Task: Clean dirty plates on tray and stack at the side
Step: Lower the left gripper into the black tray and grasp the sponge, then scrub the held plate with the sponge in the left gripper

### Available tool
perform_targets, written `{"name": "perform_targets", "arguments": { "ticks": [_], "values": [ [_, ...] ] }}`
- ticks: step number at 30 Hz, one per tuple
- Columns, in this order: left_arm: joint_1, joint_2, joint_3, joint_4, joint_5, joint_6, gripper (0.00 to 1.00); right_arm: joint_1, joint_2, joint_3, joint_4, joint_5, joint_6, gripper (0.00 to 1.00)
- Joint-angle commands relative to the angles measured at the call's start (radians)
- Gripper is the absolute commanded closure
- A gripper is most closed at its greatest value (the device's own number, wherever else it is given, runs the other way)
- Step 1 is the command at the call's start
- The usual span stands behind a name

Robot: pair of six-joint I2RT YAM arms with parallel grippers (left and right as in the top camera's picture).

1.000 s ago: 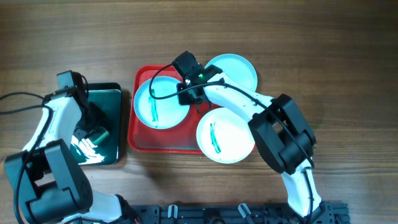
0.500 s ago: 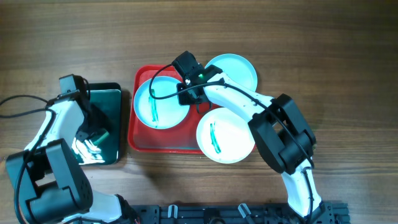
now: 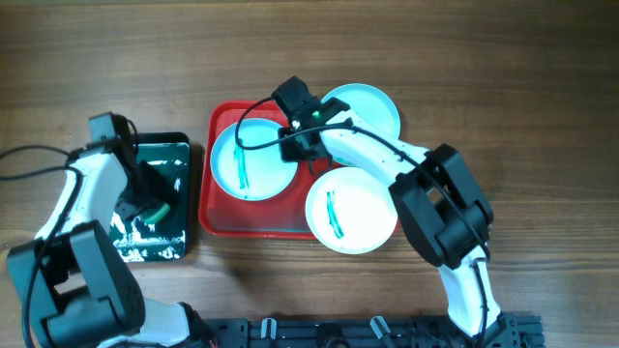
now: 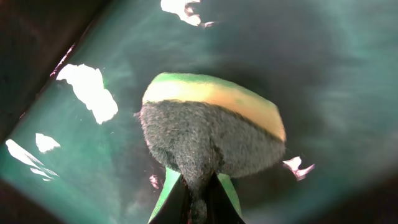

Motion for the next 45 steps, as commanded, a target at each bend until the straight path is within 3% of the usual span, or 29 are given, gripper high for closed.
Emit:
{"name": "perform_targets", "arguments": {
  "ticks": [1, 7, 13, 29, 34, 37, 40, 45],
  "values": [
    [0.000, -0.105, 0.120, -0.010, 0.149, 0.107, 0.96, -0.055, -0.008, 0.006, -0.027, -0.098, -0.061, 0.96],
    [-0.139, -0.150, 0.142, 0.040, 0.272, 0.178, 0.96, -0.060, -0.008, 0.005, -0.051, -0.112, -0.058, 0.96],
    [-0.347, -0.034, 0.142, 0.138, 0.272, 0.177, 0.96, -0.060, -0.008, -0.005, -0.032, -0.161, -0.066, 0.96],
    [-0.472, 0.265, 0.142, 0.286, 0.277, 0.178, 0.96, -0.090, -0.006, -0.005, -0.013, -0.186, -0.110, 0.96],
    [-0.514, 0.265, 0.142, 0.201, 0.566, 0.418, 0.96, -0.090, -0.006, -0.005, -0.012, -0.186, -0.111, 0.96],
    [-0.523, 0.265, 0.142, 0.117, 0.645, 0.492, 0.96, -0.090, -0.006, -0.005, -0.013, -0.186, -0.112, 0.96],
    [-0.517, 0.265, 0.142, 0.099, 0.567, 0.473, 0.96, -0.090, -0.006, -0.005, -0.013, -0.186, -0.113, 0.96],
    [-0.474, 0.265, 0.142, 0.220, 0.142, 0.120, 0.96, -0.090, -0.006, -0.005, -0.014, -0.186, -0.113, 0.96]
  ]
}}
